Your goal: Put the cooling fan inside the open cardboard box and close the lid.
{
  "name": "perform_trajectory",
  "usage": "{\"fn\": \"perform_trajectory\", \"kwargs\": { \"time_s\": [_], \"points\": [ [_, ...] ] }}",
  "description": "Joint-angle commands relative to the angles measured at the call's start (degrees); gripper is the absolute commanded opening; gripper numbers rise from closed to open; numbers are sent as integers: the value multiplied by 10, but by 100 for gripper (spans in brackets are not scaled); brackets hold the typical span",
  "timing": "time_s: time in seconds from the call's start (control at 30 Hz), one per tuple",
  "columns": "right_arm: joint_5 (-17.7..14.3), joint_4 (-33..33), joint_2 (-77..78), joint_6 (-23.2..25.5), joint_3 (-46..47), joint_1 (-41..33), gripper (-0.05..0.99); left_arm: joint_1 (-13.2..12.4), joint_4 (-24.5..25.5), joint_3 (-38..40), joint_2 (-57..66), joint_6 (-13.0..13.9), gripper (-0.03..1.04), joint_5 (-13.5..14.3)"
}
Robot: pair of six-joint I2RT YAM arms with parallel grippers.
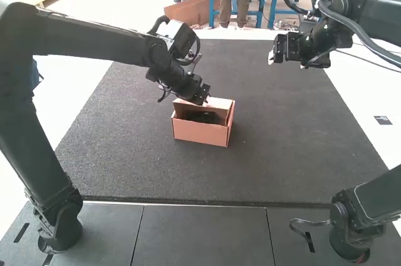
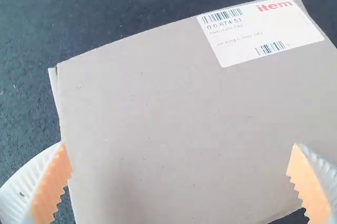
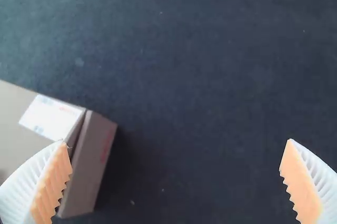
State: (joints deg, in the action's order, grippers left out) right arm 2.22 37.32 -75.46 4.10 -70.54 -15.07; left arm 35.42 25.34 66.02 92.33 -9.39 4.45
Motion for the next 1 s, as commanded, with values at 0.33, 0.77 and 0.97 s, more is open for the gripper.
{"fn": "perform_trajectory", "kwargs": {
  "time_s": [0.33,0.77,0.97],
  "points": [
    [23,8,5,11,-19,12,91,26,-73,-56,-4,19,97,40],
    [32,12,5,14,-15,11,90,37,-117,-109,-3,40,97,79],
    [32,15,5,14,-17,12,90,37,-156,-143,-3,48,97,79]
  ]
}}
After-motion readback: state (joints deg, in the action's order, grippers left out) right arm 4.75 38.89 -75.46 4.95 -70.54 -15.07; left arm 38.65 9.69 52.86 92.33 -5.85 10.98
